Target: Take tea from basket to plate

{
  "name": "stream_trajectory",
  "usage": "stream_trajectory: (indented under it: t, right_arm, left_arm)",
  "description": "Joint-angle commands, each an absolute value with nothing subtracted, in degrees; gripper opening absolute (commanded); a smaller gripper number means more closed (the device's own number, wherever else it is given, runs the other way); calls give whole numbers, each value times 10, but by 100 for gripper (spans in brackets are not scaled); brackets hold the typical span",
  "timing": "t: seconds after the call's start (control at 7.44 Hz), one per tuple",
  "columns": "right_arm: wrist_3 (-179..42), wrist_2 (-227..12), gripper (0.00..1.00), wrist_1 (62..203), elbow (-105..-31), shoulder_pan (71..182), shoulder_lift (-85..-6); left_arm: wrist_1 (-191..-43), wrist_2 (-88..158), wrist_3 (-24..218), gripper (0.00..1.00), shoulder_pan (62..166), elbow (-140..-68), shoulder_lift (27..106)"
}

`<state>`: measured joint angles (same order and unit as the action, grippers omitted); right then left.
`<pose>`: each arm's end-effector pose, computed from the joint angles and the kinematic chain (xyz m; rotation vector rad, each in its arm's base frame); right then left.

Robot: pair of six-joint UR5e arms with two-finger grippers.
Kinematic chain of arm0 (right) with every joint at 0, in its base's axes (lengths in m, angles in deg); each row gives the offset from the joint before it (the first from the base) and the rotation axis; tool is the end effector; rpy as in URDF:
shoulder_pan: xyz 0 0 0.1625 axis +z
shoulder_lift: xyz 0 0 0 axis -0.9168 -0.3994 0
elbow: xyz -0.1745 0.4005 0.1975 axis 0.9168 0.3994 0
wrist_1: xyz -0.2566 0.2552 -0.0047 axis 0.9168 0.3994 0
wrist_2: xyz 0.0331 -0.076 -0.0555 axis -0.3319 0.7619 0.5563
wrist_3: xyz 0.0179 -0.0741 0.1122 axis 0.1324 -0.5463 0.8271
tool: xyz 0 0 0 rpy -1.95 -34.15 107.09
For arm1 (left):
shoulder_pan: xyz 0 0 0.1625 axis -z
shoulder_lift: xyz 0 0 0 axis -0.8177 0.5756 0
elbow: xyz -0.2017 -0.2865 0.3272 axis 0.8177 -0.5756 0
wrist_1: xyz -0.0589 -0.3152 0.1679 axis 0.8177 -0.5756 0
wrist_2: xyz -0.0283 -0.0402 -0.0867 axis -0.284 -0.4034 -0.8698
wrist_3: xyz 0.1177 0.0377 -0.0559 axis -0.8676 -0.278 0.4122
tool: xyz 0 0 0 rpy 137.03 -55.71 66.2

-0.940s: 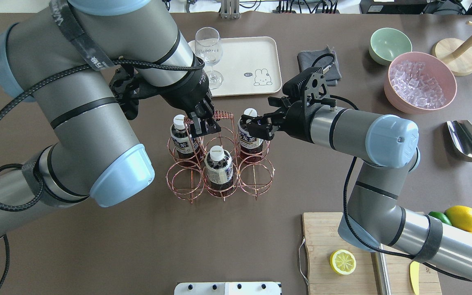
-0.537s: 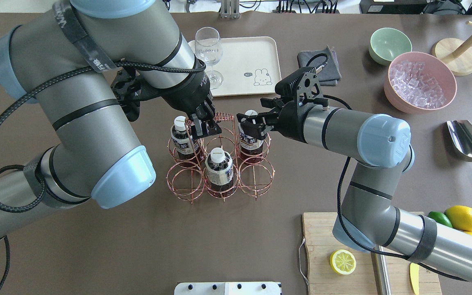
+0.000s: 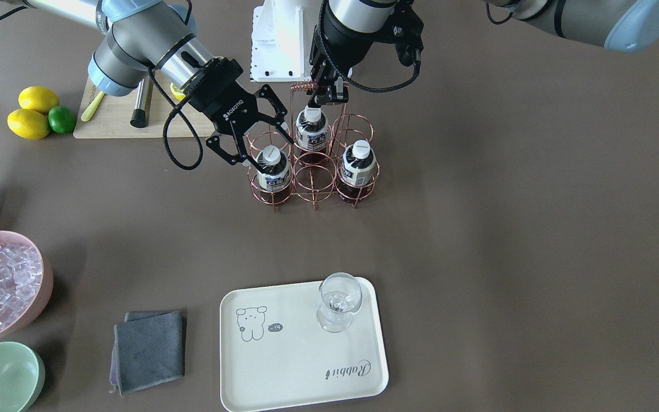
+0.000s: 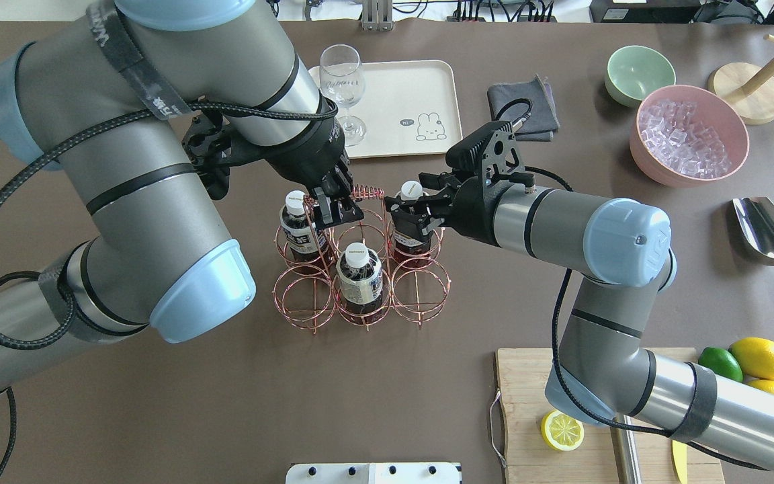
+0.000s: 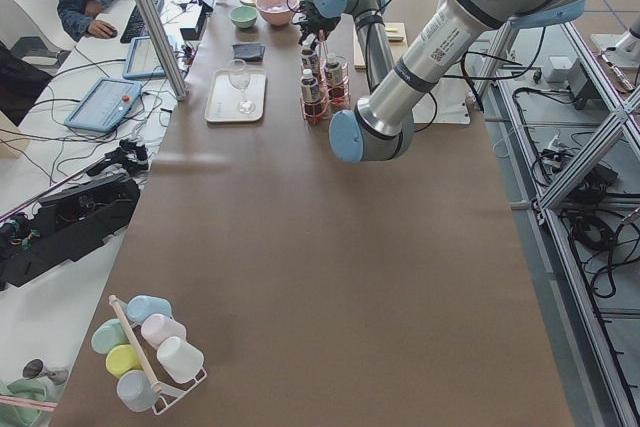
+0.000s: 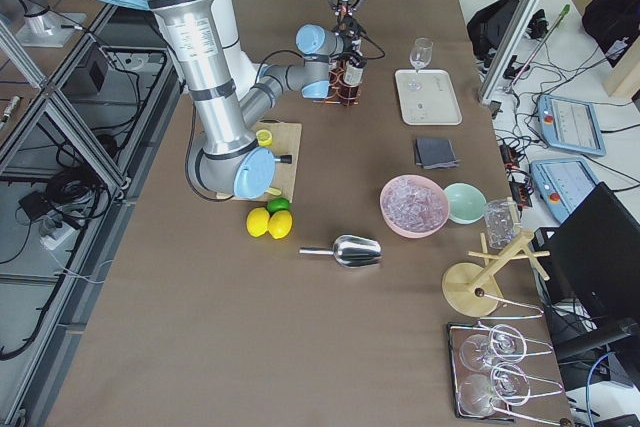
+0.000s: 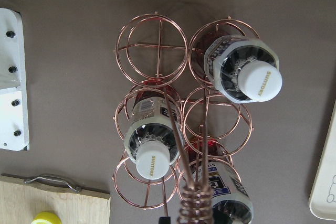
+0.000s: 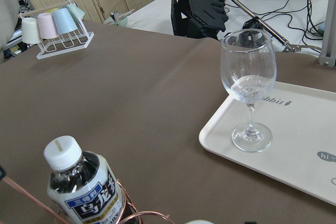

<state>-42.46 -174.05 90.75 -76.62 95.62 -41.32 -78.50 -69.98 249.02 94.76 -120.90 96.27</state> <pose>-0.4620 -0.4115 0.2995 0.9934 -1.2407 -0.2489 0.4580 -0.4511 0.1453 -0.9475 0.7753 -1.5017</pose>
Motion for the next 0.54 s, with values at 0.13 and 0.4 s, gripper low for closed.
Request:
stream_trajectory:
  t: [0.13,0.4]
  right_arm:
    - [-425,-1742,57,908,-776,956,-420]
    - [-428,-1742,57,906,-776,955,-422]
  left_arm:
    - [-786,-700,2489,0,948,-1206,962]
    - [-786,-700,2488,0,948,-1205,962]
